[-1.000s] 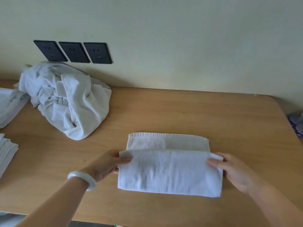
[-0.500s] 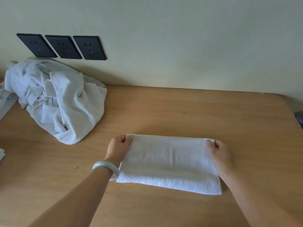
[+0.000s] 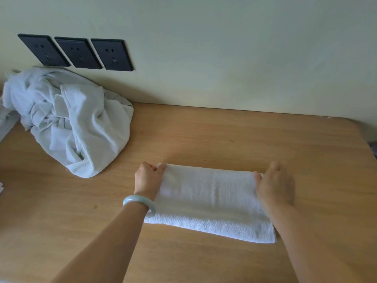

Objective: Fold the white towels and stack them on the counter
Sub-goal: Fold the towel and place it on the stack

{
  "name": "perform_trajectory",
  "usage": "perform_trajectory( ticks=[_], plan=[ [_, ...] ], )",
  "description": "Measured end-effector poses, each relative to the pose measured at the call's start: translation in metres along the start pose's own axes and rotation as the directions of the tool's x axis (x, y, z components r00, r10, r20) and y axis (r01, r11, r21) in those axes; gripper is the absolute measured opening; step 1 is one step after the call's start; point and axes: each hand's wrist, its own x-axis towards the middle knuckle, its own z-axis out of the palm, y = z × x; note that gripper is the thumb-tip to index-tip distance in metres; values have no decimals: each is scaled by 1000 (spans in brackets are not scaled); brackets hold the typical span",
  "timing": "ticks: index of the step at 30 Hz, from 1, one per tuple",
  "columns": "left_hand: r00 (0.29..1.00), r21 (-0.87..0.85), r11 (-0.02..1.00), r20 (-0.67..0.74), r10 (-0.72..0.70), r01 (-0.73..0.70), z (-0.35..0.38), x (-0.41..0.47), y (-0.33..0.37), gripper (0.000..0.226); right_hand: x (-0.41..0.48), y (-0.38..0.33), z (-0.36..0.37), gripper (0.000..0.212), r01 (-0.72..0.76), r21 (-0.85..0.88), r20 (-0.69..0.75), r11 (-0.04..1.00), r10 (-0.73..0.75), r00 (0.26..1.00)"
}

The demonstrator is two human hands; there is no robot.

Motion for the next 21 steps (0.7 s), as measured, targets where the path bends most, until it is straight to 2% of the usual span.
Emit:
perform_trajectory(
  ticks=[1, 2, 3, 4, 6, 7, 8, 9, 11, 15, 18, 21],
  plan=[
    [1000, 6, 1000, 19, -19, 19, -4, 1, -2, 32, -7, -12, 3, 28, 163, 34, -112, 986, -158, 981],
    [998, -14, 999, 50, -44, 45, -8, 2, -6, 36, -20, -29, 5, 26, 350, 120, -180, 929, -326, 928],
    [992, -76, 993, 97, -84, 92, -13, 2, -12, 40, -37, -47, 10, 32, 529, 225, -187, 819, -496, 848],
    [979, -155, 976, 159, -129, 154, -18, -1, -18, 41, -52, -66, 17, 42, 672, 320, -150, 667, -665, 732],
    [939, -252, 928, 277, -203, 275, -29, -11, -30, 41, -75, -102, 35, 57, 814, 400, -20, 421, -884, 467],
    [922, -269, 912, 320, -217, 309, -33, -15, -37, 41, -79, -116, 46, 56, 836, 410, 50, 365, -924, 379],
    [909, -283, 901, 354, -220, 328, -36, -21, -42, 41, -78, -128, 56, 51, 827, 433, 114, 359, -932, 344],
    [900, -289, 897, 381, -212, 334, -39, -25, -47, 40, -75, -136, 64, 48, 813, 446, 163, 373, -928, 336],
    [895, -284, 909, 412, -173, 307, -41, -30, -56, 37, -68, -145, 74, 54, 831, 410, 182, 375, -927, 328],
    [906, -168, 976, 419, -55, 137, -46, -33, -61, 33, -63, -144, 80, 61, 895, 263, 165, 360, -931, 325],
    [896, -108, 993, 444, -3, 57, -49, -38, -60, 36, -62, -144, 84, 64, 909, 185, 204, 374, -919, 337],
    [915, 49, 995, 399, 59, -86, -53, -39, -69, 17, -62, -144, 84, 66, 906, 133, 211, 403, -904, 371]
  ],
)
